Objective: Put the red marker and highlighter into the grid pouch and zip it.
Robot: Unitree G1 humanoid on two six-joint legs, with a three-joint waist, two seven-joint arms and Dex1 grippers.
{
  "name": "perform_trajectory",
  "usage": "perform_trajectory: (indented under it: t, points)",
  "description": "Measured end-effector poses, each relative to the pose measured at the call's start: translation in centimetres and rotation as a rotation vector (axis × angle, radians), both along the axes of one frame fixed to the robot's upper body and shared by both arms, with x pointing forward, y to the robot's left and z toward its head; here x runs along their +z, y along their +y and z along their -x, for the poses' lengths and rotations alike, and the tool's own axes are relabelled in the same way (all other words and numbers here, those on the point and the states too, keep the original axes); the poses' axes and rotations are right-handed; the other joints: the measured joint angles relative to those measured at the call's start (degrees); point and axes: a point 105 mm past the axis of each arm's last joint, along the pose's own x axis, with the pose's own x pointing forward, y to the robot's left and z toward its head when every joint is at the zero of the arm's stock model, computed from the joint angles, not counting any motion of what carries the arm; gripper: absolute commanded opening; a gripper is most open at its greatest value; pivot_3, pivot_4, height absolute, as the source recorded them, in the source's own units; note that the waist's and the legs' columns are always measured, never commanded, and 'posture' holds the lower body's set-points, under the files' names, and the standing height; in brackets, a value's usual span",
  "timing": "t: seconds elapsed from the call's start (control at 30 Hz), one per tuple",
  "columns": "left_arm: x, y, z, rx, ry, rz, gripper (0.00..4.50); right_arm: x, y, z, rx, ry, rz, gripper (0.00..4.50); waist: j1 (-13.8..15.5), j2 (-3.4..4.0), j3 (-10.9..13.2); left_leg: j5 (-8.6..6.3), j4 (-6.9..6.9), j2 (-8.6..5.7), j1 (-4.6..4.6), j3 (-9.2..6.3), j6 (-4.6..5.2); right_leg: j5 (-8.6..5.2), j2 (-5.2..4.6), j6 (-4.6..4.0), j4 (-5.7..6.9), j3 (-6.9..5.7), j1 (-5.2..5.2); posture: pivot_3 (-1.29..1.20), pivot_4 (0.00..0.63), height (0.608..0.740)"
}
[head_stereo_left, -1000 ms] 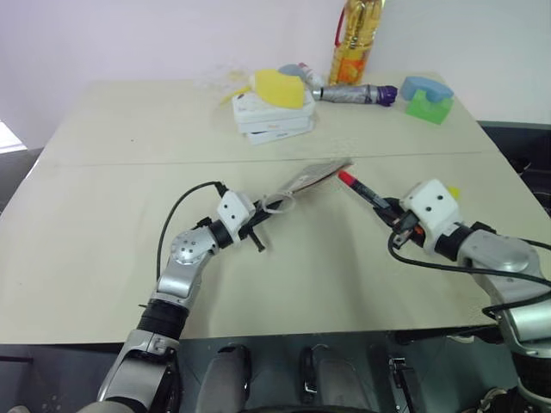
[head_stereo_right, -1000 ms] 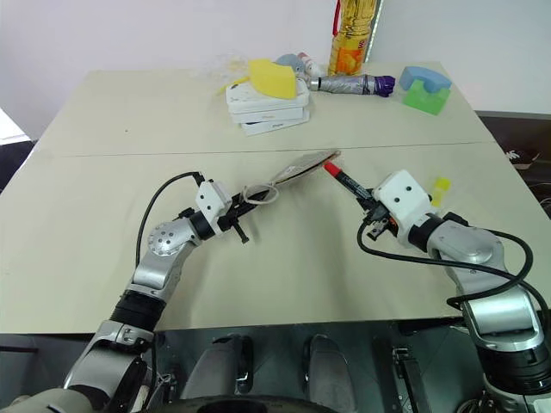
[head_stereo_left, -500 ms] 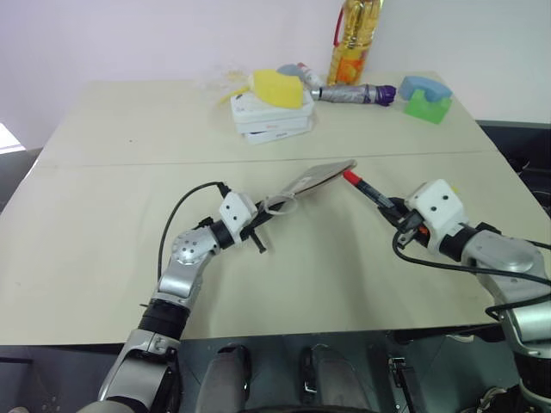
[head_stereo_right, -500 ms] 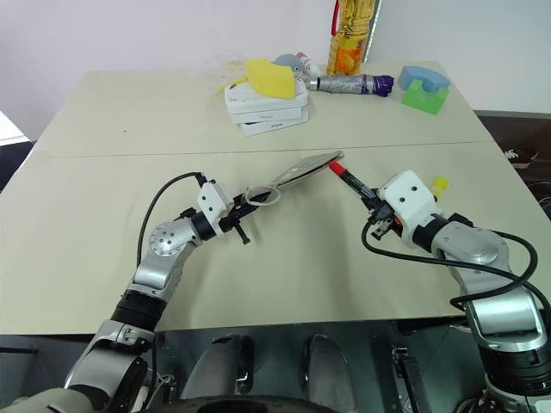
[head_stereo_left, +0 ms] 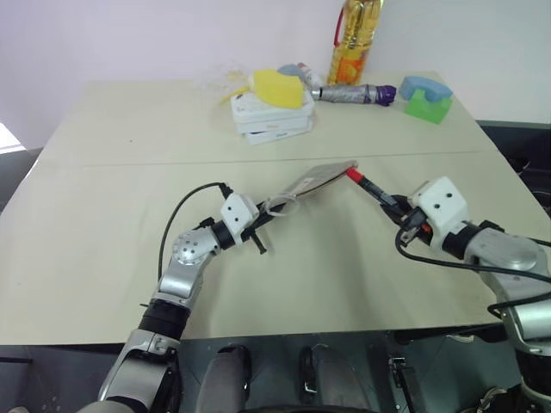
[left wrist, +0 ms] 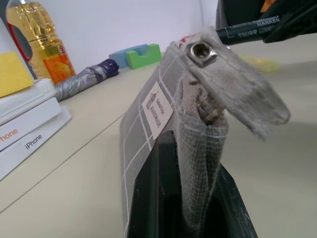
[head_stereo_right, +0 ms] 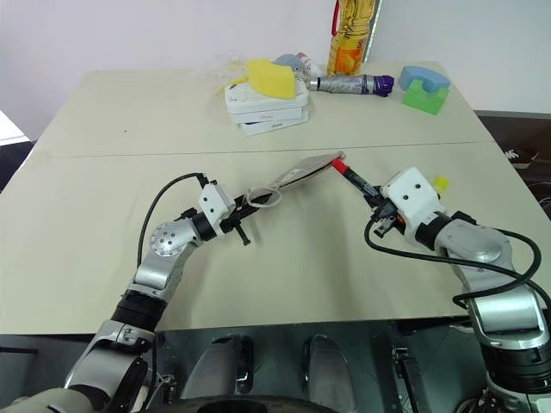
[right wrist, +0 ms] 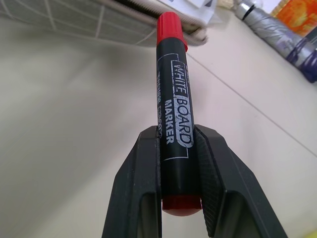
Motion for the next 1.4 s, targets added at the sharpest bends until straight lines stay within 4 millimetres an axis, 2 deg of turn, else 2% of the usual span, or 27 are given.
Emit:
perform_trajectory:
  t: [0.7, 0.83, 1.1, 1.3, 1.37, 1.4]
  points:
    - [-0.1, -0.1, 0.2, -0.026, -0.002, -0.012, 0.0, -0.4, 0.5, 0.2, 0.042, 0.021, 0.015, 0.43, -0.01, 0.0, 0.0, 0.0, 0.02, 0.0, 0.0, 0.0, 0.0, 0.0, 0.0, 0.0, 0.01, 0.0, 0.0, 0.0, 0.15, 0.74]
    - [-0.2, 0.0, 0.5, -0.058, -0.011, -0.042, 0.0, -0.5, 1.5, 0.8, 0.121, 0.048, 0.116, 0.43, -0.04, 0.0, 0.0, 0.0, 0.02, 0.0, 0.01, 0.0, 0.0, 0.0, 0.0, 0.0, 0.02, 0.0, 0.0, 0.0, 0.15, 0.74]
    - [-0.4, 0.2, 2.2, -0.267, -0.019, -0.195, 0.0, -1.8, 4.1, 3.0, 0.408, 0.1, 0.504, 0.43, -0.1, 0.0, 0.0, 0.0, 0.05, 0.0, 0.01, 0.0, 0.0, -0.01, 0.01, -0.01, 0.01, 0.0, 0.0, 0.0, 0.15, 0.74]
    - [-0.6, 0.2, 3.7, -0.407, -0.011, -0.265, 0.0, -2.0, 5.9, 3.4, 0.531, 0.069, 0.6, 0.43, -0.06, 0.0, 0.0, 0.0, 0.07, 0.01, 0.01, 0.0, 0.0, -0.01, 0.0, -0.01, 0.01, 0.0, 0.01, 0.0, 0.15, 0.74]
    - [-0.5, 0.2, 3.8, -0.423, -0.015, -0.271, 0.0, -2.0, 6.6, 3.3, 0.545, 0.064, 0.586, 1.49, -0.01, -0.01, 0.0, 0.0, 0.09, 0.01, 0.0, 0.0, 0.0, -0.01, 0.0, -0.01, 0.01, 0.0, 0.01, 0.0, 0.15, 0.74]
    - [-0.3, 0.1, 3.7, -0.426, -0.024, -0.272, 0.0, -2.1, 6.8, 3.4, 0.551, 0.07, 0.575, 1.85, 0.06, -0.01, 0.0, 0.0, 0.1, 0.0, -0.01, -0.01, 0.0, -0.01, 0.0, -0.01, 0.01, 0.0, 0.02, 0.0, 0.15, 0.74]
